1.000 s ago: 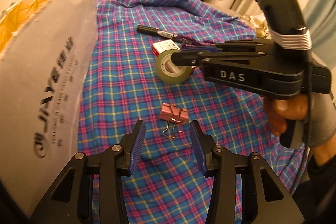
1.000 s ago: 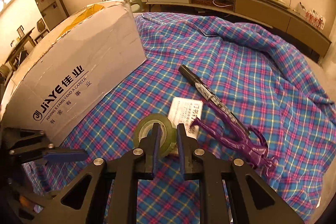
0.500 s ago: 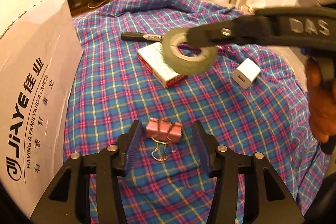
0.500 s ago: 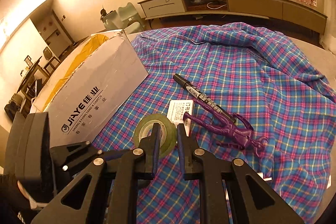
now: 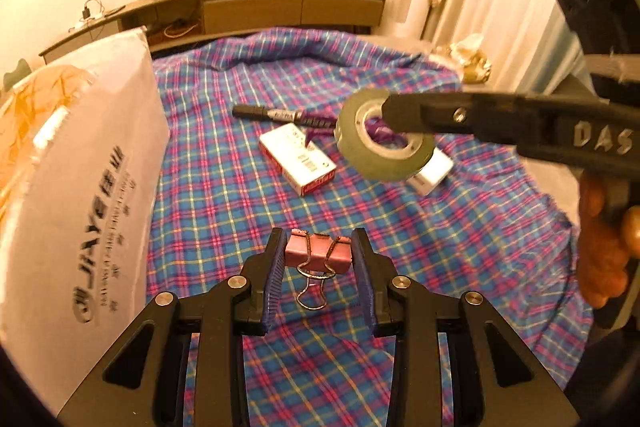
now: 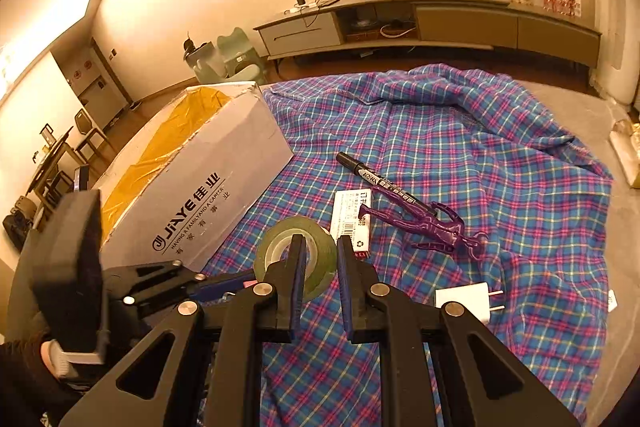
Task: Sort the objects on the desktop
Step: 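Grasp the pink binder clips with the left tool while the right tool grasps the green tape, then carry the clips and tape roll with both tools over the cardboard box, then open the right tool to drop the tape while the left tool releases the pink clips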
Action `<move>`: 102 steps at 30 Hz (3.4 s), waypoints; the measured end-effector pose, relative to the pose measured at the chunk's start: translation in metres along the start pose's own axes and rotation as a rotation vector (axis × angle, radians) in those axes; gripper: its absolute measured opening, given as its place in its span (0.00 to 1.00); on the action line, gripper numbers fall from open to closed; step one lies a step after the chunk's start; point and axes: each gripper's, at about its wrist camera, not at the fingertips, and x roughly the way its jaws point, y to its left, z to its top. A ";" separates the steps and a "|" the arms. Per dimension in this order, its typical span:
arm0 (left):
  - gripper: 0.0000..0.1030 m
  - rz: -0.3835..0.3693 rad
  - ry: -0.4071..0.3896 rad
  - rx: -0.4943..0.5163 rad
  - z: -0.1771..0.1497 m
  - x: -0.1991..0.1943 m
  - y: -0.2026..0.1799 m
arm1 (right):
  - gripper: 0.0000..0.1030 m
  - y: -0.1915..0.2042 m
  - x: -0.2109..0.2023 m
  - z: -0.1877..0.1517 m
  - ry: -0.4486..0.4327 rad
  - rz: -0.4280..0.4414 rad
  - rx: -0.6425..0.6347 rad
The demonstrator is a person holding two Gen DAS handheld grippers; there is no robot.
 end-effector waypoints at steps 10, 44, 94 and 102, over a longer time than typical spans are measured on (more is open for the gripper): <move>0.33 -0.061 -0.096 -0.040 0.007 -0.057 0.018 | 0.16 0.034 -0.030 -0.005 -0.076 -0.006 0.027; 0.33 -0.107 -0.299 -0.284 -0.020 -0.164 0.154 | 0.16 0.209 -0.010 0.030 -0.016 -0.041 -0.216; 0.33 -0.069 -0.110 -0.522 -0.030 -0.121 0.240 | 0.16 0.249 0.158 0.093 0.296 -0.115 -0.362; 0.33 -0.094 -0.051 -0.485 -0.025 -0.102 0.224 | 0.16 0.237 0.179 0.098 0.348 -0.182 -0.399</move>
